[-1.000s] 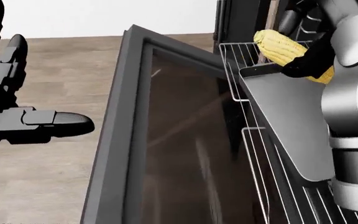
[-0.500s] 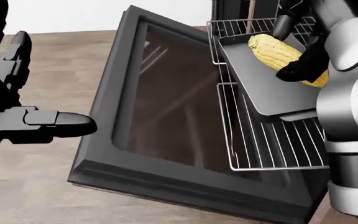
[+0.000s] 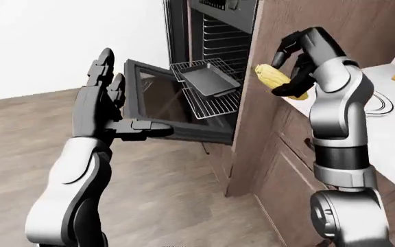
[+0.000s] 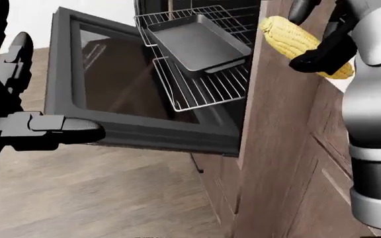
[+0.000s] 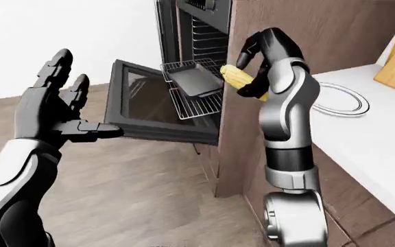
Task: Pick the corn from the oven and place it on the plate on the counter.
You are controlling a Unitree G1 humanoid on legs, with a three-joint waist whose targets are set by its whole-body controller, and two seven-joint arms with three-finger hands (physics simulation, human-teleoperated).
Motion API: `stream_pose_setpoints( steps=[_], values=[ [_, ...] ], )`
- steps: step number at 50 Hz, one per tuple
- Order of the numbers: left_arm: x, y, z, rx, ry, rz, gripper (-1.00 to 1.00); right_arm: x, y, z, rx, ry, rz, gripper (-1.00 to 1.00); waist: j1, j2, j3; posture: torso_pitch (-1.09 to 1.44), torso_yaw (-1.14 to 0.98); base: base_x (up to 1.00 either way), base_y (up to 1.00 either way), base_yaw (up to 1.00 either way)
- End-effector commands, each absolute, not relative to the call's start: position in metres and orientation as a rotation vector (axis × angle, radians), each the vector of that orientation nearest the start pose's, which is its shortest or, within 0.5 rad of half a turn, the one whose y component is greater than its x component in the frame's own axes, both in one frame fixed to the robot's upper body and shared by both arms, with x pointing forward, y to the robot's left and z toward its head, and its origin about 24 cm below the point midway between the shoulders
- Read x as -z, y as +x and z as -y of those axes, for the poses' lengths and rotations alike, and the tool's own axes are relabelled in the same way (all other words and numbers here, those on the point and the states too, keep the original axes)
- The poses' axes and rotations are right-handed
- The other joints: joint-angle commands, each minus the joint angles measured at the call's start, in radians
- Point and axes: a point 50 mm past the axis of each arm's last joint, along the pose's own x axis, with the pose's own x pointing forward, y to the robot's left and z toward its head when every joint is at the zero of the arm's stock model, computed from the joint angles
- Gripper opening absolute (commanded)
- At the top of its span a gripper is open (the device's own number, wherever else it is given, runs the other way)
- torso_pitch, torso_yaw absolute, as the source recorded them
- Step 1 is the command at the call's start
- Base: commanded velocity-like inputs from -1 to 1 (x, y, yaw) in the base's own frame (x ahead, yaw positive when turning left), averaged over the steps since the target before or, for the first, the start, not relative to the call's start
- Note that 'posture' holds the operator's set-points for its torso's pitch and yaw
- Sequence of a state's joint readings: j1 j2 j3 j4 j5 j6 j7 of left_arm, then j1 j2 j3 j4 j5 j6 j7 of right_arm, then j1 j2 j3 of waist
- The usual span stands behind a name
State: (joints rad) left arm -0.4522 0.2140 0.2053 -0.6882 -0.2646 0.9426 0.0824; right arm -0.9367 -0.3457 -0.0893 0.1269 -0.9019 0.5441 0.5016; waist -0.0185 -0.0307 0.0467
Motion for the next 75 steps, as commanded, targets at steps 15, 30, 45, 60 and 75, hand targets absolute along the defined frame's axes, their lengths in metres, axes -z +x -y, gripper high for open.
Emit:
stream_pose_setpoints(
  steps=[15, 30, 45, 60, 75],
  values=[
    [-0.24, 0.26, -0.17, 0.022, 0.013, 0.281, 1.0, -0.302, 0.35, 0.199, 0.222, -0.97, 0.134, -0.95, 0.01, 0.104, 0.004, 0.0, 0.0, 0.0, 0.0, -0.74],
    [-0.245, 0.257, -0.169, 0.024, 0.02, 0.29, 1.0, -0.305, 0.35, 0.197, 0.231, -0.969, 0.16, -0.97, 0.007, 0.019, -0.015, 0.0, 0.0, 0.0, 0.0, -0.37],
    [-0.245, 0.258, -0.168, 0.027, 0.023, 0.291, 1.0, -0.311, 0.348, 0.191, 0.22, -0.975, 0.206, -0.96, 0.007, 0.098, -0.049, 0.0, 0.0, 0.02, -0.04, -0.77],
    [-0.243, 0.26, -0.168, 0.03, 0.017, 0.288, 1.0, -0.311, 0.349, 0.191, 0.218, -0.971, 0.218, -0.97, 0.054, -0.003, -0.015, 0.0, 0.0, 0.91, 0.0, 0.0],
    [-0.243, 0.258, -0.169, 0.03, 0.015, 0.291, 1.0, -0.314, 0.349, 0.188, 0.217, -0.974, 0.244, -0.96, 0.031, 0.063, 0.018, 0.0, 0.0, 0.38, 0.03, 0.0]
  ],
)
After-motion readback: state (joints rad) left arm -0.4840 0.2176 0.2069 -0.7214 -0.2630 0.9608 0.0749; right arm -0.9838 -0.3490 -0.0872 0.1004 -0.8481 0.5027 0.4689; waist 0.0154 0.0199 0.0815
